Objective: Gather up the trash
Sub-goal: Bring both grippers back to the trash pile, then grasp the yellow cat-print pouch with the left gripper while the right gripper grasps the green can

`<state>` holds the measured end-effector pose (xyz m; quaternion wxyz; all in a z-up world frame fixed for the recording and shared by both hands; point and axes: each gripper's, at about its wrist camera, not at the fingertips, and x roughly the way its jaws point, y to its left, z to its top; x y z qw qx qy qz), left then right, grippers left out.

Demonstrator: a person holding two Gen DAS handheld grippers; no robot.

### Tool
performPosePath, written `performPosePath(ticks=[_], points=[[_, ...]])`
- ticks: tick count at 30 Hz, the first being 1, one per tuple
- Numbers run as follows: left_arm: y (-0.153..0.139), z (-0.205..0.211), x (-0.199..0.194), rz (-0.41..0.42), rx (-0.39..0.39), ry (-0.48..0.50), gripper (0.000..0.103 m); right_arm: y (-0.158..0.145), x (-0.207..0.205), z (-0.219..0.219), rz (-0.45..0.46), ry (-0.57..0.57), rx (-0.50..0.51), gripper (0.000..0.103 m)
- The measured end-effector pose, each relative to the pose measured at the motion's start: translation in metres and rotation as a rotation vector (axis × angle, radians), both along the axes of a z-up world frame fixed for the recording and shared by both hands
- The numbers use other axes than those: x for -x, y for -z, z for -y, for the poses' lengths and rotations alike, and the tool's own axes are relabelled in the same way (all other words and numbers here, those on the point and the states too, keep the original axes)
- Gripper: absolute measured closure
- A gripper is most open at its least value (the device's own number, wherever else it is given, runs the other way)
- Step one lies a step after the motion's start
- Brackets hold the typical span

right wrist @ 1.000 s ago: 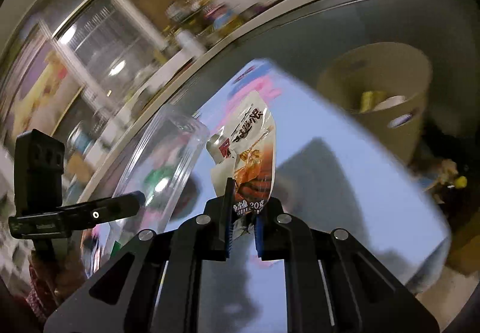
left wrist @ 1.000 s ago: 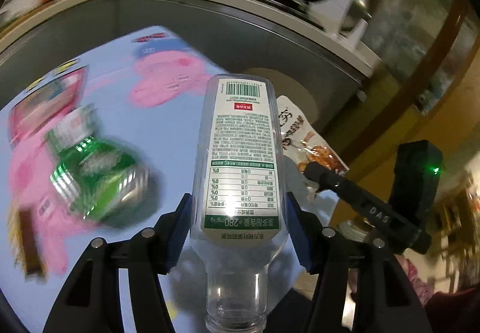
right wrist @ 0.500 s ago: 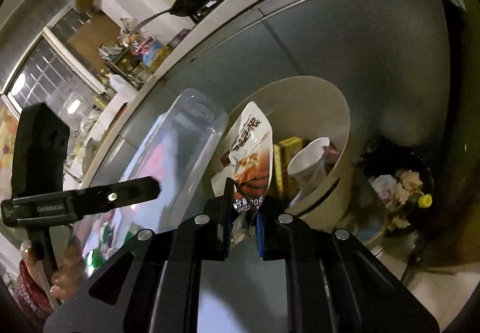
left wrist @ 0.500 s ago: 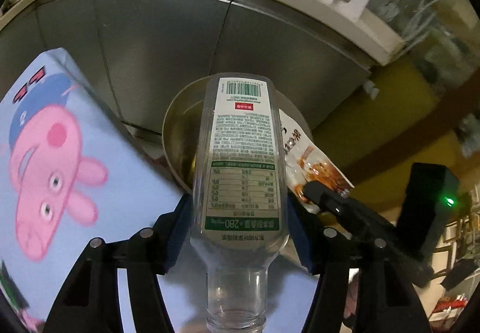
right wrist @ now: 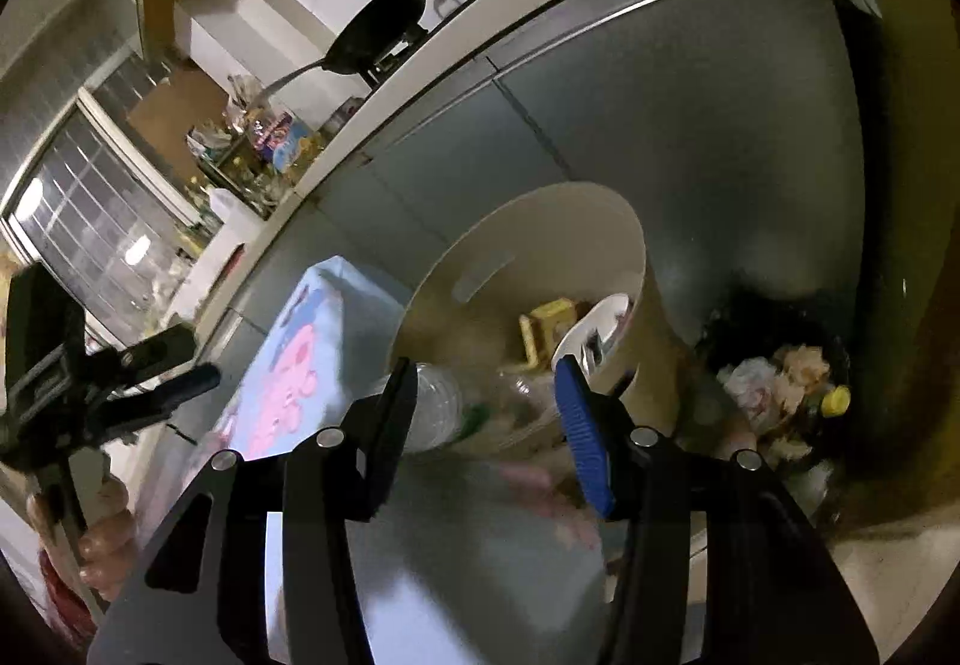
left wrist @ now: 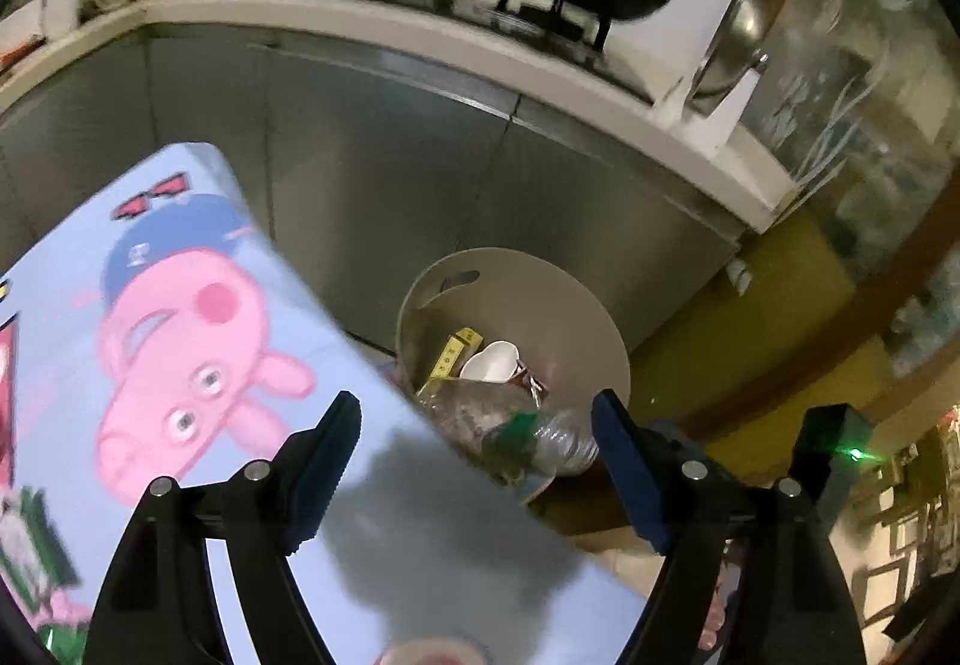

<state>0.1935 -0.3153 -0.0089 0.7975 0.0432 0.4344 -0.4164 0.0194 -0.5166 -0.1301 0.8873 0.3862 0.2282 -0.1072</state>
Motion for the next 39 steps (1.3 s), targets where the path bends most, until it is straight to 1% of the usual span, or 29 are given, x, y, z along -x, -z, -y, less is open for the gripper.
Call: performPosePath(ticks=[3, 6, 8, 12, 14, 18, 19, 22, 25, 28, 30, 31, 33, 35, 37, 39], points=[[-0.003, -0.037, 0.014, 0.034, -0.004, -0.036, 0.024, -0.002, 0.008, -0.016, 0.016, -0.022, -0.023, 0.055], [0.003, -0.078, 0.025, 0.012, -0.005, -0.075, 0.024, -0.010, 0.008, -0.038, 0.028, -0.070, -0.023, 0.055], [0.009, -0.106, 0.034, -0.011, -0.004, -0.094, 0.024, -0.015, 0.001, -0.059, 0.026, -0.120, -0.014, 0.055], [0.020, -0.166, 0.060, -0.015, -0.002, -0.137, 0.024, -0.024, -0.016, -0.103, 0.017, -0.221, 0.008, 0.055], [0.026, -0.200, 0.071, -0.027, 0.008, -0.172, 0.025, -0.028, -0.028, -0.133, 0.009, -0.297, 0.022, 0.055], [0.034, -0.279, 0.089, -0.036, 0.024, -0.295, 0.025, -0.033, -0.041, -0.183, -0.008, -0.413, 0.067, 0.056], [0.036, -0.304, 0.094, -0.024, 0.015, -0.347, 0.025, -0.033, -0.044, -0.198, -0.014, -0.445, 0.077, 0.056], [0.041, -0.355, 0.100, 0.004, -0.019, -0.476, 0.025, -0.030, -0.054, -0.232, -0.036, -0.521, 0.086, 0.058], [0.050, -0.395, 0.096, -0.004, -0.043, -0.588, 0.025, -0.028, -0.062, -0.258, -0.053, -0.572, 0.083, 0.058], [0.058, -0.418, 0.089, -0.028, -0.032, -0.646, 0.025, -0.031, -0.068, -0.277, -0.056, -0.604, 0.102, 0.058], [0.062, -0.419, 0.083, -0.029, -0.036, -0.647, 0.024, -0.033, -0.072, -0.284, -0.060, -0.616, 0.114, 0.058], [0.065, -0.415, 0.077, -0.024, -0.047, -0.641, 0.019, -0.034, -0.074, -0.288, -0.064, -0.621, 0.115, 0.057], [0.068, -0.404, 0.068, -0.011, -0.070, -0.633, 0.017, -0.034, -0.080, -0.288, -0.069, -0.620, 0.109, 0.055], [0.073, -0.393, 0.058, 0.001, -0.098, -0.613, 0.016, -0.033, -0.088, -0.285, -0.071, -0.618, 0.081, 0.047], [0.080, -0.380, 0.047, 0.025, -0.143, -0.598, 0.016, -0.030, -0.098, -0.284, -0.073, -0.625, 0.056, 0.044], [0.087, -0.374, 0.038, 0.039, -0.188, -0.600, 0.023, -0.028, -0.111, -0.282, -0.078, -0.638, 0.046, 0.041]])
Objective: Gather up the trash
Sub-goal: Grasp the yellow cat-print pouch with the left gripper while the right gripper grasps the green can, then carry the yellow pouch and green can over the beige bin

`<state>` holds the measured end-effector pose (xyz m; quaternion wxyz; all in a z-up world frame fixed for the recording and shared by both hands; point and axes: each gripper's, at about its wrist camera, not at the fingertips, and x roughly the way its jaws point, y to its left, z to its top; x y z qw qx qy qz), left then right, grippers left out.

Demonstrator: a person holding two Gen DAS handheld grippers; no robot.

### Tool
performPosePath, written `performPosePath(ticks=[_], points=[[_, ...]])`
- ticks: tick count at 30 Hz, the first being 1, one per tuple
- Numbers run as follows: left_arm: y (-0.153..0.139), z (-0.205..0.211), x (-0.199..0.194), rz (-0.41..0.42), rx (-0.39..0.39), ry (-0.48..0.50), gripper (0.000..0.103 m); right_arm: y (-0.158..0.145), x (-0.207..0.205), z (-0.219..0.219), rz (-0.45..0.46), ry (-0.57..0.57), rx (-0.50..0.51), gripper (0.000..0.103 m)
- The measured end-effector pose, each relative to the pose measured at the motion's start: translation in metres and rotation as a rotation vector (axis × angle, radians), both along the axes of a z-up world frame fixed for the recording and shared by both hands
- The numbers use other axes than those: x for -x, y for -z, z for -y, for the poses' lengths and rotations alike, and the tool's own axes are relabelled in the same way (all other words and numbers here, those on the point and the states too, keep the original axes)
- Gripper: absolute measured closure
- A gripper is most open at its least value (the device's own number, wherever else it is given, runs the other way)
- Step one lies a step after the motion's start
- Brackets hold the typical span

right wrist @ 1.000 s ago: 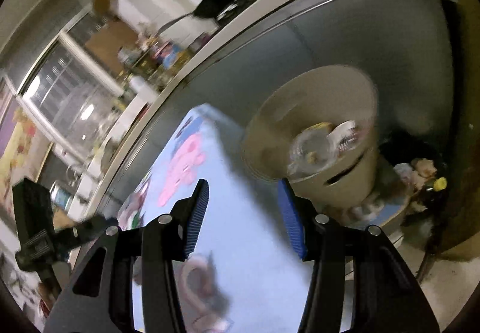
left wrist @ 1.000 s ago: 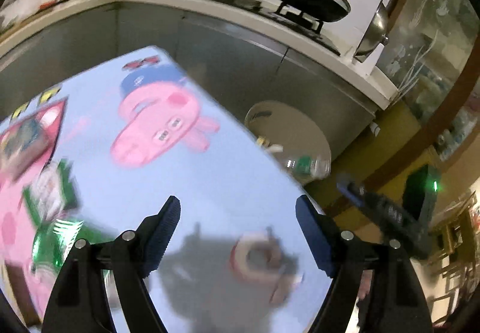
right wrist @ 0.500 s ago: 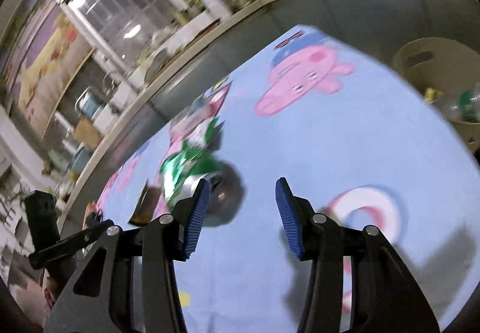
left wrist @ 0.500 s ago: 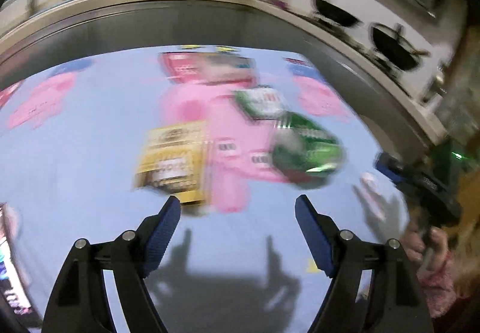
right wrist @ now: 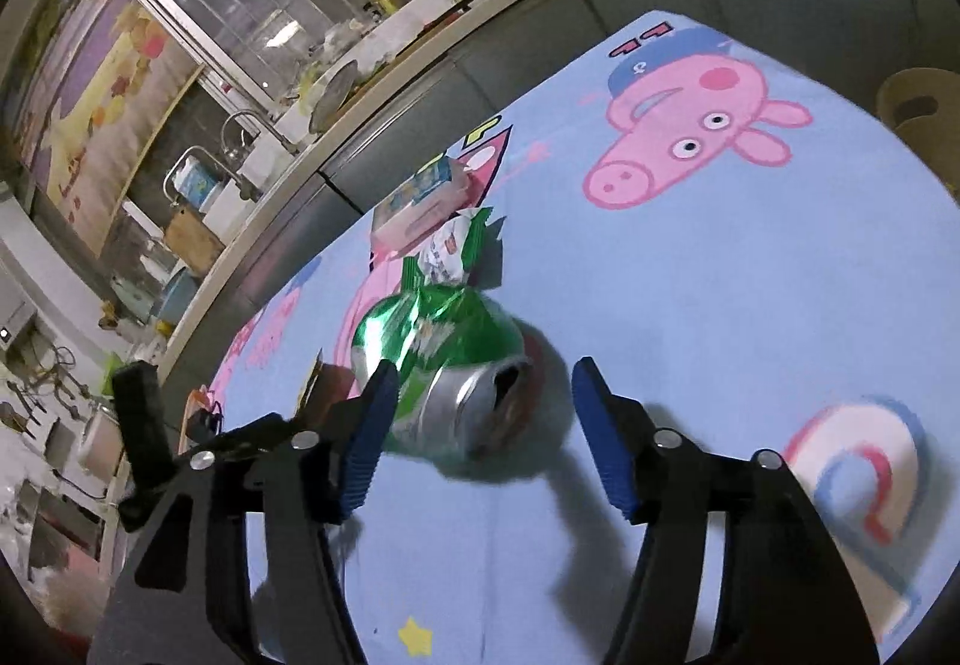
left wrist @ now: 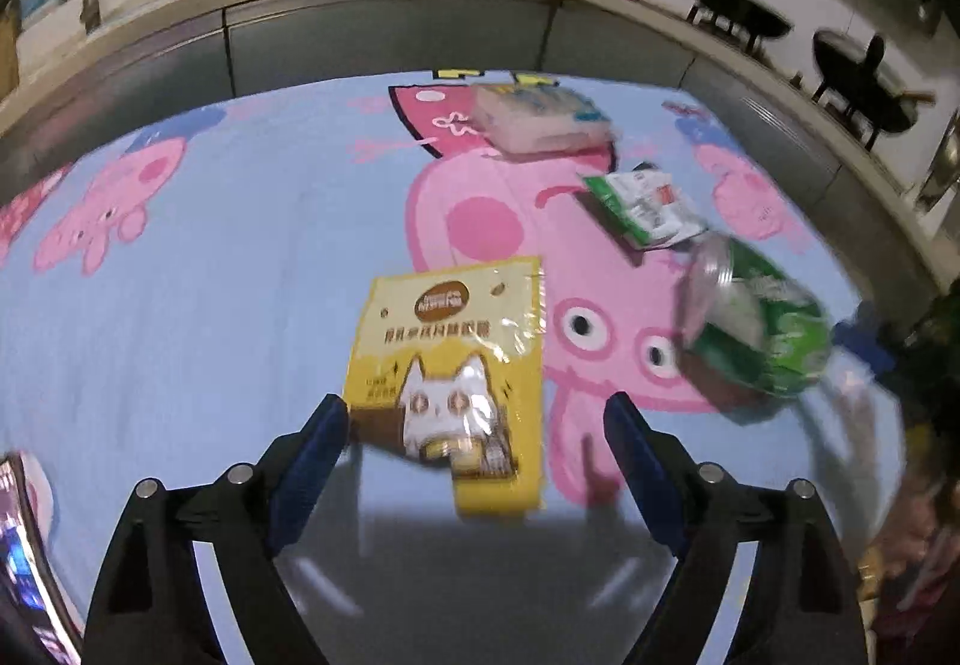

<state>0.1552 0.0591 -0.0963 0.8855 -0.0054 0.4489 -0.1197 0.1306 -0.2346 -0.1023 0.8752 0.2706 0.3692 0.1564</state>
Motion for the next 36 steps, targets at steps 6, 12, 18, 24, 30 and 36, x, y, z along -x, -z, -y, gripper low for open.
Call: performPosePath(ticks=[6, 12, 18, 24, 30, 36], points=[[0.009, -0.001, -0.006, -0.001, -0.055, -0.007, 0.067, 0.016, -0.047, 0.000, -0.059, -0.060, -0.089, 0.038], [0.000, -0.022, 0.013, -0.032, 0.046, 0.005, 0.082, 0.028, -0.046, -0.033, -0.077, -0.168, -0.124, 0.059], [-0.003, -0.032, 0.034, -0.096, 0.196, 0.033, 0.082, 0.025, -0.010, -0.043, -0.069, -0.172, -0.161, 0.072], [-0.005, -0.004, 0.050, -0.124, 0.259, 0.122, 0.082, 0.028, 0.029, -0.048, -0.098, -0.181, -0.163, 0.080], [0.001, 0.024, 0.054, -0.131, 0.227, 0.160, 0.082, 0.029, 0.048, -0.058, -0.097, -0.212, -0.113, 0.075], [0.004, 0.030, 0.048, -0.146, 0.215, 0.161, 0.082, 0.037, 0.033, -0.057, -0.125, -0.247, -0.205, 0.061]])
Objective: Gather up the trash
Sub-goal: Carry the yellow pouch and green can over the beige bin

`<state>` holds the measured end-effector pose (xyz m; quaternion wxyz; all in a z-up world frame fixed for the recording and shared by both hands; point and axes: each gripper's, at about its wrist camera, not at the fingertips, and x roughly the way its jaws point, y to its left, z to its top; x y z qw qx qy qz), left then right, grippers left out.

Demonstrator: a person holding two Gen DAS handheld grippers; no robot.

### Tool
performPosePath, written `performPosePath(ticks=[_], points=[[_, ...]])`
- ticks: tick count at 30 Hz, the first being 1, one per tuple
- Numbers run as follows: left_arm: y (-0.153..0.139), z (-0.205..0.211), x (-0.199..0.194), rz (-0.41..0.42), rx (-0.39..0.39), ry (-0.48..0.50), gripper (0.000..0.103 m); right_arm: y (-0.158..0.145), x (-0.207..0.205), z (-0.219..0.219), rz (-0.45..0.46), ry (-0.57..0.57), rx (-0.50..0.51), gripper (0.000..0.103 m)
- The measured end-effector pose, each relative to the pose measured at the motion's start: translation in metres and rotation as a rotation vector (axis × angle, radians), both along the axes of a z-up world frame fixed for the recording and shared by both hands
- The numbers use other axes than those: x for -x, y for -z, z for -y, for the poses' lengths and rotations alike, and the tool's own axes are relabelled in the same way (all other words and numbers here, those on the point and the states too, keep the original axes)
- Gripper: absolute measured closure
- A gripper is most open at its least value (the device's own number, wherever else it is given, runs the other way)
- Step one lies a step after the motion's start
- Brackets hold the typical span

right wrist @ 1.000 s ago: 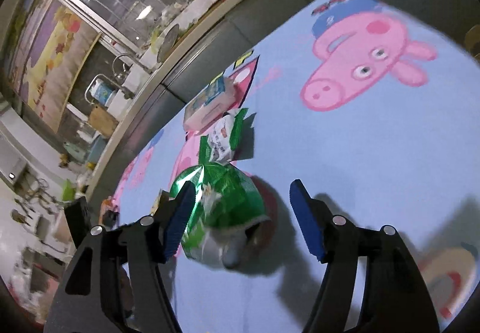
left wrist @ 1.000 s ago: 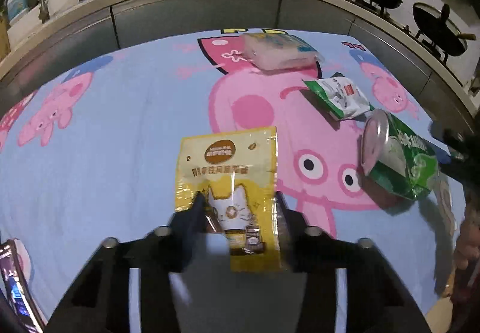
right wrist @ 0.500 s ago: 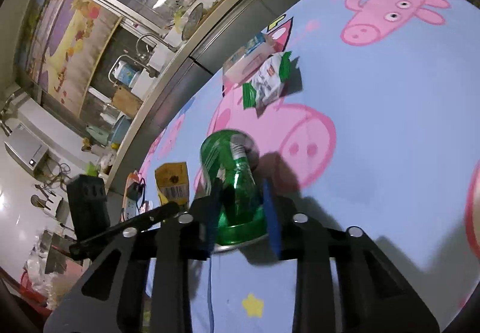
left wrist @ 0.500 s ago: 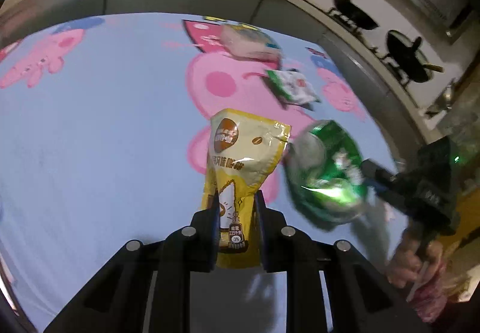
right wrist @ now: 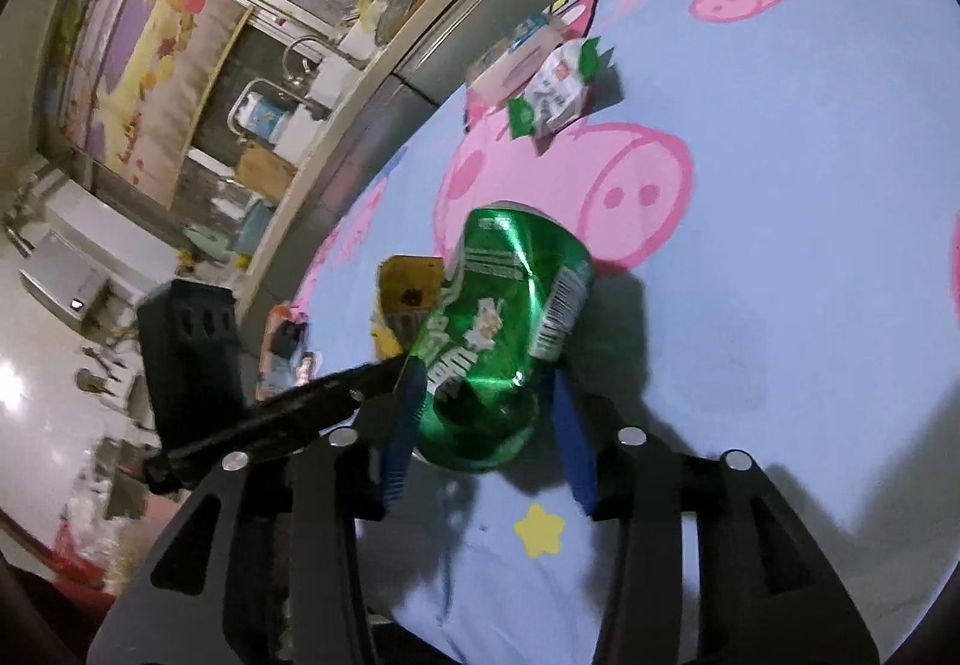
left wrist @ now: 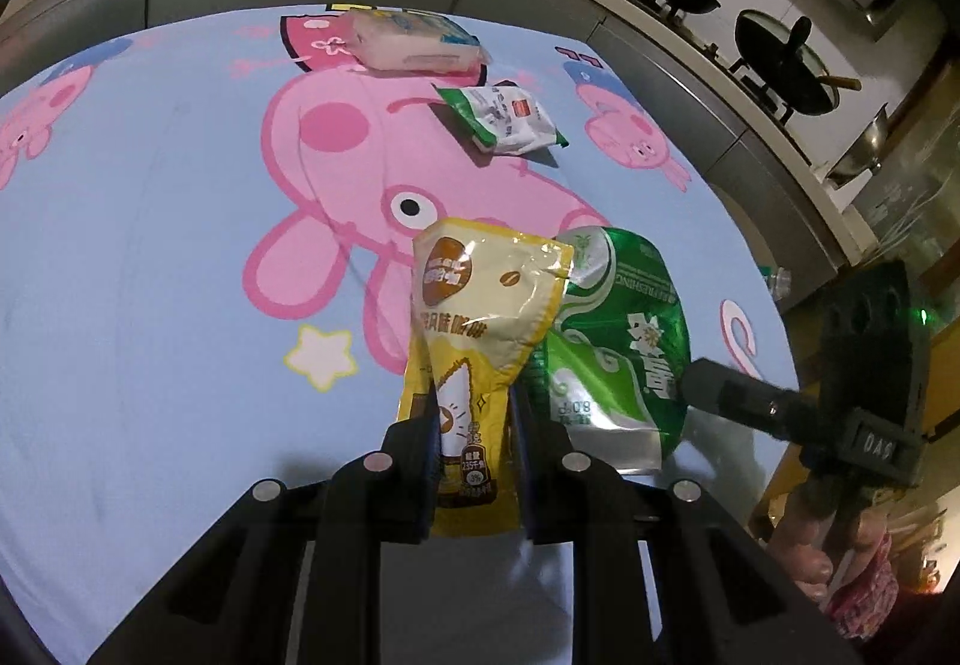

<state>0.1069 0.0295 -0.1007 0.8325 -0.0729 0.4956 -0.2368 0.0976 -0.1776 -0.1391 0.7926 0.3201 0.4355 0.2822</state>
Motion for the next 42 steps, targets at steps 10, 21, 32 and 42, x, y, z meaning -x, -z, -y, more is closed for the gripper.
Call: performPosePath(ticks=[10, 21, 32, 42], points=[[-0.008, 0.007, -0.005, -0.007, 0.004, 0.012, 0.095, -0.023, 0.005, 0.025, 0.089, 0.104, 0.011, 0.091], [-0.021, 0.081, -0.022, -0.010, -0.011, 0.156, 0.098, -0.029, 0.024, 0.122, 0.112, 0.314, -0.060, 0.093], [-0.031, 0.212, -0.042, 0.017, -0.070, 0.383, 0.098, -0.032, 0.022, 0.200, 0.147, 0.446, -0.094, 0.093], [-0.042, 0.349, -0.087, 0.021, -0.064, 0.527, 0.098, -0.062, 0.000, 0.313, 0.223, 0.642, 0.046, 0.093]])
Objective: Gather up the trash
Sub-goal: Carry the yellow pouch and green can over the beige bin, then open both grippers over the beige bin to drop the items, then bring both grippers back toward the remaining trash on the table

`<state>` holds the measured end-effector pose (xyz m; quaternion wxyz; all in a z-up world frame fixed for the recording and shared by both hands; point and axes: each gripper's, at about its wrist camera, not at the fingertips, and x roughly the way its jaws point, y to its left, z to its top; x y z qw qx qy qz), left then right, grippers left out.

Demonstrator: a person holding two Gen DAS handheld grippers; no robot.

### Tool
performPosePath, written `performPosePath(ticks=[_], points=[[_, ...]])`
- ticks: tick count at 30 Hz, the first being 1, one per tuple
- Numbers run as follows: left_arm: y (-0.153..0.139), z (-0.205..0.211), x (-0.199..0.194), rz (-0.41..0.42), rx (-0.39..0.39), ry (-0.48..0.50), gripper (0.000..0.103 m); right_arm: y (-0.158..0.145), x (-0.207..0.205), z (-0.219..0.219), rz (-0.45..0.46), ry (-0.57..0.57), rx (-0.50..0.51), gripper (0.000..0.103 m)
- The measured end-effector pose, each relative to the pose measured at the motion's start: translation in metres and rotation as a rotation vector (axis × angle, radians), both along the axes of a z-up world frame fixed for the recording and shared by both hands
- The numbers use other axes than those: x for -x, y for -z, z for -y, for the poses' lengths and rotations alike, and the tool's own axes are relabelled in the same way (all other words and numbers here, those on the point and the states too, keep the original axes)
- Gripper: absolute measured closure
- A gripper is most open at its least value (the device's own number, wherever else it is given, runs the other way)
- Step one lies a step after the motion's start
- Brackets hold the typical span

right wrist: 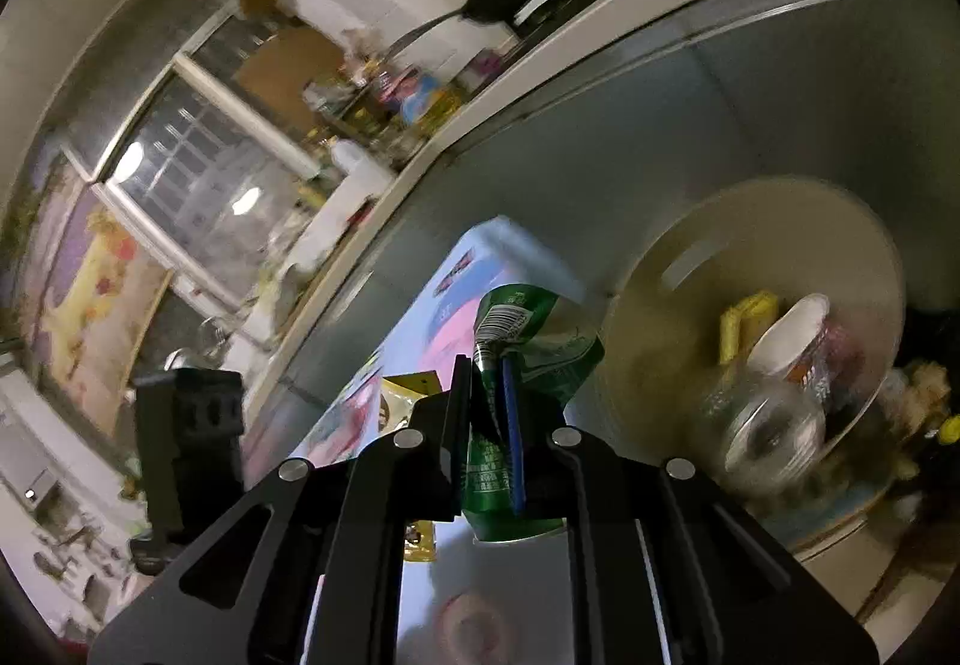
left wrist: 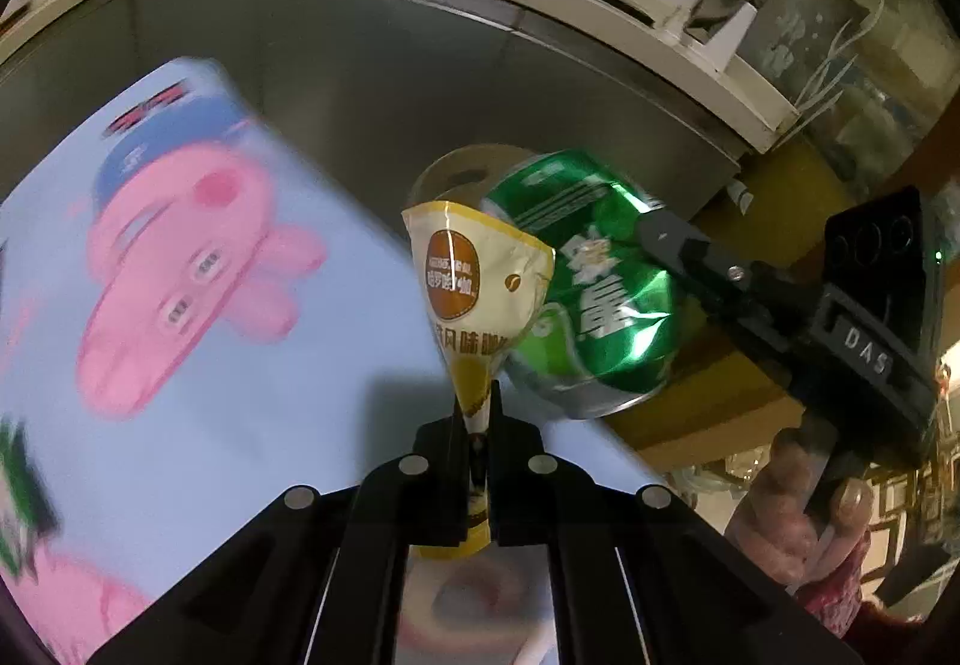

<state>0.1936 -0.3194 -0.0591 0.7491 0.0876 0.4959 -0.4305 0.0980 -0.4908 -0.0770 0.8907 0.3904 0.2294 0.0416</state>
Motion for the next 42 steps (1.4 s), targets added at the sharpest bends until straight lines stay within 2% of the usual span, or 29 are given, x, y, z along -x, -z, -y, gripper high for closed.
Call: performPosePath(ticks=[4, 6, 7, 8, 9, 11, 14, 16, 20, 24, 29, 34, 42], points=[[0.003, 0.053, -0.015, 0.028, -0.024, 0.044, 0.098, 0.002, -0.013, 0.037, -0.030, 0.058, 0.055, 0.093], [0.008, 0.070, -0.022, 0.035, -0.033, 0.042, 0.097, 0.007, -0.021, 0.052, -0.045, 0.065, 0.066, 0.089], [0.012, 0.080, -0.027, 0.044, -0.043, 0.036, 0.084, 0.012, -0.027, 0.059, -0.060, 0.074, 0.078, 0.082], [0.016, 0.084, -0.029, 0.053, -0.058, 0.026, 0.052, 0.015, -0.031, 0.065, -0.083, 0.092, 0.105, 0.061], [0.021, 0.089, -0.032, 0.070, -0.086, -0.004, 0.039, 0.017, -0.032, 0.069, -0.100, 0.119, 0.130, 0.058], [0.023, 0.085, -0.035, 0.068, -0.090, -0.032, 0.044, 0.020, -0.020, 0.073, -0.078, 0.162, 0.104, 0.058], [0.016, 0.065, -0.027, 0.046, -0.035, -0.032, 0.045, 0.015, 0.009, 0.060, 0.011, 0.194, 0.091, 0.058], [0.011, 0.050, -0.020, 0.067, -0.018, -0.034, 0.045, 0.013, 0.026, 0.047, 0.043, 0.198, 0.095, 0.058], [0.005, 0.013, 0.002, 0.066, 0.017, -0.035, 0.045, 0.021, 0.052, 0.021, 0.074, 0.187, 0.020, 0.058], [0.005, -0.024, 0.029, 0.078, 0.021, -0.043, 0.045, 0.029, 0.063, -0.015, 0.060, 0.132, 0.005, 0.058], [0.005, -0.065, 0.058, 0.091, 0.020, -0.076, 0.045, 0.046, 0.050, -0.064, -0.015, 0.004, -0.019, 0.058], [0.010, -0.113, 0.075, 0.110, -0.004, -0.142, 0.045, 0.048, 0.040, -0.114, -0.048, -0.104, -0.015, 0.058], [0.020, -0.231, 0.067, 0.062, 0.023, -0.374, 0.045, 0.037, 0.028, -0.193, -0.081, -0.268, 0.066, 0.058]])
